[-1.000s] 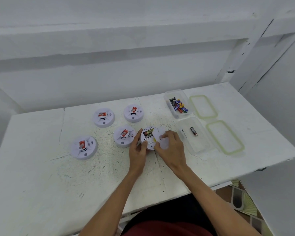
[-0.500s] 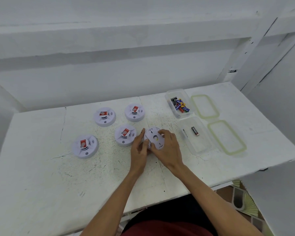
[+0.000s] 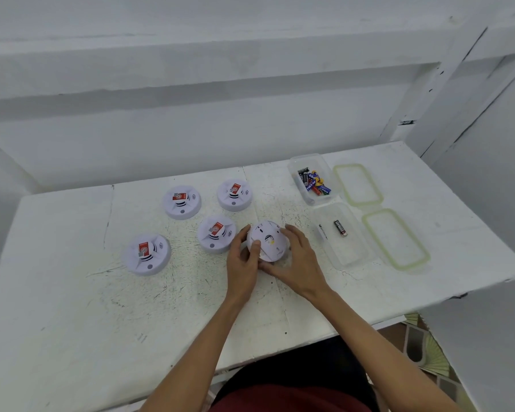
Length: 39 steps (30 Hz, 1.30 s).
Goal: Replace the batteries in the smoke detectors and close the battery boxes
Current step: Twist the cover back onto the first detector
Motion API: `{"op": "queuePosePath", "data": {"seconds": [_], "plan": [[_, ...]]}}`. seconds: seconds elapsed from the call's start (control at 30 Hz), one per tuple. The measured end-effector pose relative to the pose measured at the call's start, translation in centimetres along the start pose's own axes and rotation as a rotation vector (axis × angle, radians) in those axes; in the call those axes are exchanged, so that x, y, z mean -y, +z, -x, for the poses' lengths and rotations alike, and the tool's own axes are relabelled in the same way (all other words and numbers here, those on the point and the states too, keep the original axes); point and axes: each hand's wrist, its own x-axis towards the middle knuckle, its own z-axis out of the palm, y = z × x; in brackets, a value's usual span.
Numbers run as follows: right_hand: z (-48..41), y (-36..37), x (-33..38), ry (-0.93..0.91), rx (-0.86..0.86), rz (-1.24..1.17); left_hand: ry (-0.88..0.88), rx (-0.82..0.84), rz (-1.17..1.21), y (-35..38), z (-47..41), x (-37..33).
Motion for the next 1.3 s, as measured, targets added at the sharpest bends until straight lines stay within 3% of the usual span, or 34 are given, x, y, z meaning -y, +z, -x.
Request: {"op": "queuePosePath", "data": {"seconds": [0.87, 1.3], "plan": [[0.7, 0.3, -0.9, 0.188, -0.066, -0.332, -0.056, -0.111, -0.036, 0.6, -0.4, -0.2], [-0.2, -0.1, -0.2, 0.173, 0.032, -0.213, -0.081, -0.034, 0.053, 0.0, -0.1, 0.1]]}}
